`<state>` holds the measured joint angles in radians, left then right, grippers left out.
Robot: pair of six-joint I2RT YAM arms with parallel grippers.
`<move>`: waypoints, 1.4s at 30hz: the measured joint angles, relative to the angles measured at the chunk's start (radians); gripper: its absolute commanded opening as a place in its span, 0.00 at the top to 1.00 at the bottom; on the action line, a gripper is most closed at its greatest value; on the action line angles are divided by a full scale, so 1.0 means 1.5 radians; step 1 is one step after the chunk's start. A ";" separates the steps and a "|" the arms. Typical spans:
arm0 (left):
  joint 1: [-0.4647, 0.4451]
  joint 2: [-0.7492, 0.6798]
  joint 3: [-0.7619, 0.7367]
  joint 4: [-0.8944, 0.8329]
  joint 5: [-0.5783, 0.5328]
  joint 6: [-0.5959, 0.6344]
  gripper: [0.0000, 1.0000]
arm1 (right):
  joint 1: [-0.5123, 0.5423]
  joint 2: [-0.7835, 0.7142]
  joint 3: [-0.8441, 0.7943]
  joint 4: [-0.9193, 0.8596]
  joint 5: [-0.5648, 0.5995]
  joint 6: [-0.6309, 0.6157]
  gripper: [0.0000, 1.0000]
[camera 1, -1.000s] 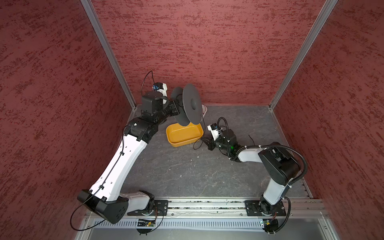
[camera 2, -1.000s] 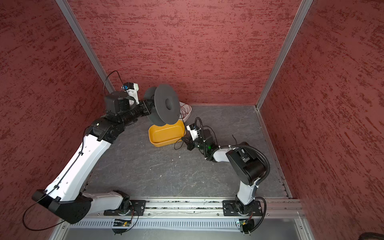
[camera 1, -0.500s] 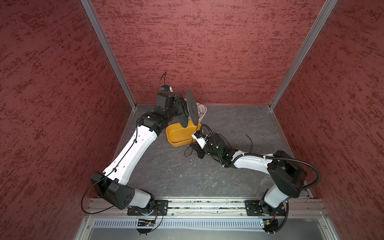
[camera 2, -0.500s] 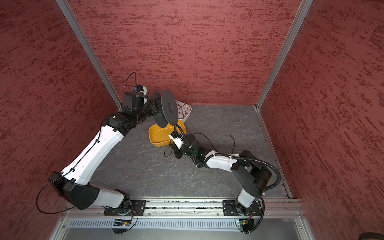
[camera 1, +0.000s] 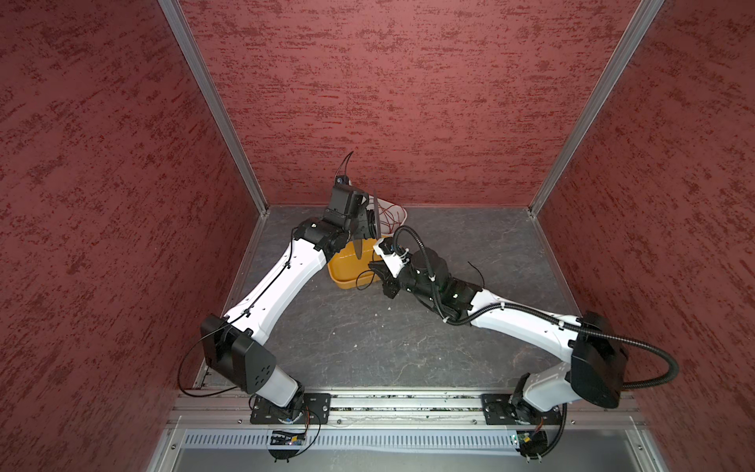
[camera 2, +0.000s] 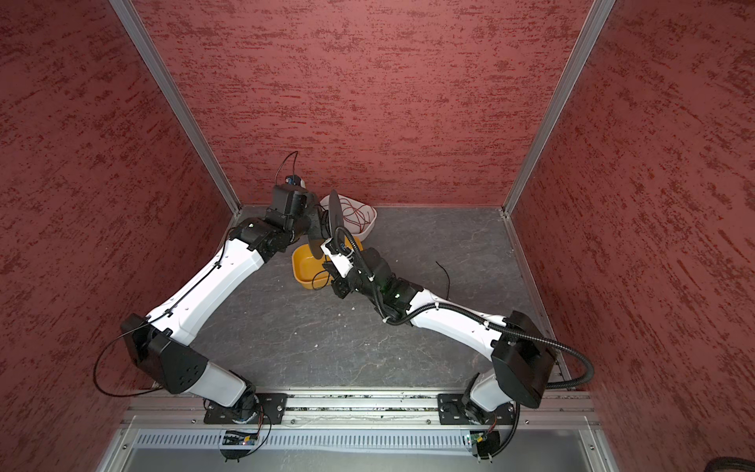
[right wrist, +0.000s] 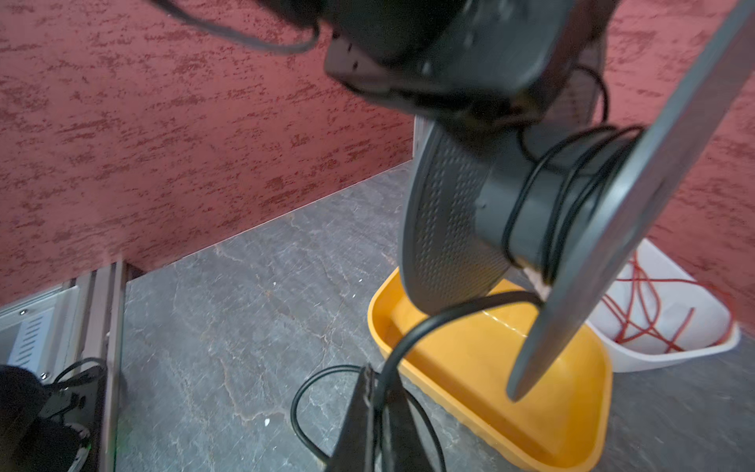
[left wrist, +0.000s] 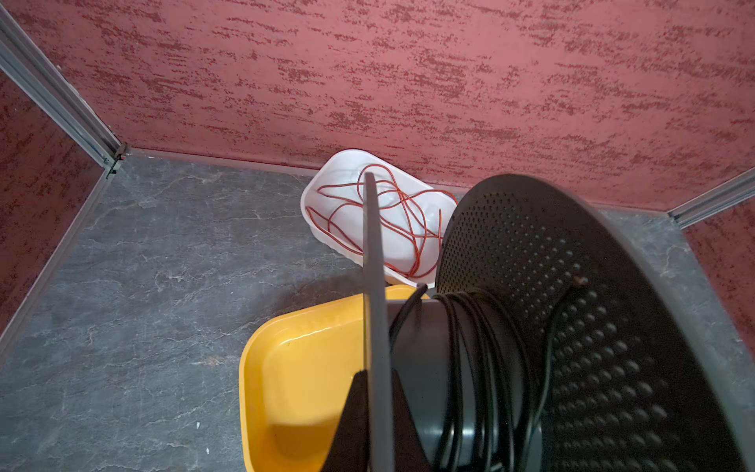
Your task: Wrap the cables
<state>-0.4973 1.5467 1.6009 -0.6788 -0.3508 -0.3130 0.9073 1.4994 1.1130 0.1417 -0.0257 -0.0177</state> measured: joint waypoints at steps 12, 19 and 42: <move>-0.037 0.002 0.000 -0.032 -0.062 0.090 1.00 | -0.059 -0.011 0.090 -0.156 0.114 -0.056 1.00; -0.061 0.002 0.000 -0.041 -0.067 0.120 1.00 | -0.100 -0.009 0.137 -0.197 0.162 -0.080 1.00; -0.113 -0.002 -0.021 0.002 -0.019 0.180 1.00 | -0.255 0.185 0.329 -0.284 0.030 -0.034 0.85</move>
<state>-0.6662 1.5436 1.5696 -0.6758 -0.3794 -0.0437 0.5247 1.7771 1.6070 -0.2844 0.0185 -0.0689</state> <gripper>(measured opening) 0.085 0.119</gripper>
